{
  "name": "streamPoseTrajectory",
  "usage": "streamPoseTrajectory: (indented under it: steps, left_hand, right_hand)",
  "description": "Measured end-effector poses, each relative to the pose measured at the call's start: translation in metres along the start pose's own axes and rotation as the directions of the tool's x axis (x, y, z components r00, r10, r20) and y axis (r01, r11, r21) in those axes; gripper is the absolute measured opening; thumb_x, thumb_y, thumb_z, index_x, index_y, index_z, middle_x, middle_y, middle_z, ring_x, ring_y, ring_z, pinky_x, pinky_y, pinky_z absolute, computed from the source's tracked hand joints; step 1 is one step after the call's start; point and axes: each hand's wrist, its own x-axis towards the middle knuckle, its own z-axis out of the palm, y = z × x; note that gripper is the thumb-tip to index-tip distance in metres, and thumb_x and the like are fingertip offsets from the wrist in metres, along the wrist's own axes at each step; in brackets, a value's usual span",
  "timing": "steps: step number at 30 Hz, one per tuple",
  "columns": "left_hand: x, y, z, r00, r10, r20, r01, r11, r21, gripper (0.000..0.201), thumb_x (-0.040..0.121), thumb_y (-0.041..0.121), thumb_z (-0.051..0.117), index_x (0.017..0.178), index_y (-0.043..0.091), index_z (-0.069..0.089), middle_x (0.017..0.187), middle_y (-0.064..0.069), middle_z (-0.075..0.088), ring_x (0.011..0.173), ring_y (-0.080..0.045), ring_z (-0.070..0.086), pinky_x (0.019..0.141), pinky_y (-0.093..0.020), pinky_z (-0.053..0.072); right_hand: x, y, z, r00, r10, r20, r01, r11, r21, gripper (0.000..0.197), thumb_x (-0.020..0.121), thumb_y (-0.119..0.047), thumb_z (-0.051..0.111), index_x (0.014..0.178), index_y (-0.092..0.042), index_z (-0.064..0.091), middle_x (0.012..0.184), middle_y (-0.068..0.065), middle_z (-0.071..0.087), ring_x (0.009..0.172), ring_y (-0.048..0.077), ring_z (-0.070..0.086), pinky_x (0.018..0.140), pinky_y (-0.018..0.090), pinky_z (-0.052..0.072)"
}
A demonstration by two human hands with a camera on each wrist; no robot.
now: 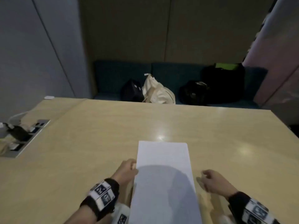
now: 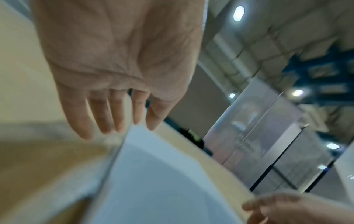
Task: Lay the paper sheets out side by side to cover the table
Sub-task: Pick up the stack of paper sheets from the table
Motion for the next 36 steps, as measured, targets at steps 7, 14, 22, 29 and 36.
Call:
streamPoseTrajectory:
  steps: [7, 14, 22, 29, 36]
  left_hand:
    - [-0.001, 0.021, 0.028, 0.995, -0.100, -0.024, 0.102, 0.936, 0.337, 0.063, 0.079, 0.020, 0.064, 0.132, 0.003, 0.035, 0.134, -0.016, 0.030, 0.127, -0.034, 0.037, 0.105, -0.036, 0.037]
    - [0.001, 0.023, 0.030, 0.996, -0.076, -0.041, 0.086, 0.917, 0.388, 0.073, 0.079, 0.018, 0.067, 0.138, 0.000, 0.029, 0.139, -0.017, 0.028, 0.130, -0.036, 0.036, 0.105, -0.037, 0.037]
    - [0.000, 0.016, 0.031, 0.998, -0.063, -0.030, 0.069, 0.958, 0.279, 0.073, 0.080, 0.016, 0.062, 0.142, 0.005, 0.026, 0.139, -0.015, 0.027, 0.128, -0.033, 0.039, 0.104, -0.036, 0.039]
    - [-0.003, 0.019, 0.015, 0.992, -0.114, 0.055, 0.122, 0.977, -0.173, 0.089, 0.070, 0.054, 0.065, 0.136, 0.001, 0.037, 0.141, -0.029, 0.037, 0.124, -0.044, 0.048, 0.097, -0.048, 0.046]
    - [-0.007, 0.041, -0.001, 0.972, 0.163, 0.170, -0.045, 0.837, -0.546, 0.041, 0.088, 0.008, 0.060, 0.128, 0.004, 0.052, 0.125, -0.010, 0.061, 0.116, -0.025, 0.058, 0.097, -0.031, 0.044]
  right_hand:
    - [0.001, -0.024, 0.029, 0.998, 0.008, -0.064, -0.003, 0.998, 0.063, 0.023, 0.082, -0.009, 0.058, 0.064, -0.009, 0.044, 0.061, 0.010, 0.038, 0.054, 0.018, 0.034, 0.056, 0.028, 0.025]
    - [-0.003, -0.039, 0.038, 0.989, 0.087, -0.116, -0.063, 0.978, 0.199, 0.043, 0.080, -0.002, 0.063, 0.053, -0.014, 0.032, 0.053, 0.003, 0.028, 0.046, 0.016, 0.026, 0.047, 0.025, 0.021]
    - [-0.017, -0.046, 0.054, 0.977, -0.008, -0.212, 0.055, 0.975, 0.214, 0.031, 0.081, 0.006, 0.049, 0.110, -0.002, 0.044, 0.095, 0.010, 0.053, 0.088, 0.028, 0.051, 0.064, 0.030, 0.043]
    - [-0.037, -0.047, 0.018, 0.944, -0.254, -0.212, 0.330, 0.747, 0.577, 0.046, 0.086, 0.003, 0.059, 0.130, -0.003, 0.048, 0.126, 0.012, 0.062, 0.112, 0.025, 0.062, 0.093, 0.032, 0.050]
    - [-0.027, -0.071, 0.000, 0.927, -0.228, -0.298, 0.367, 0.719, 0.590, 0.042, 0.085, 0.003, 0.060, 0.124, 0.001, 0.046, 0.113, 0.014, 0.066, 0.082, 0.011, 0.069, 0.064, 0.014, 0.057]
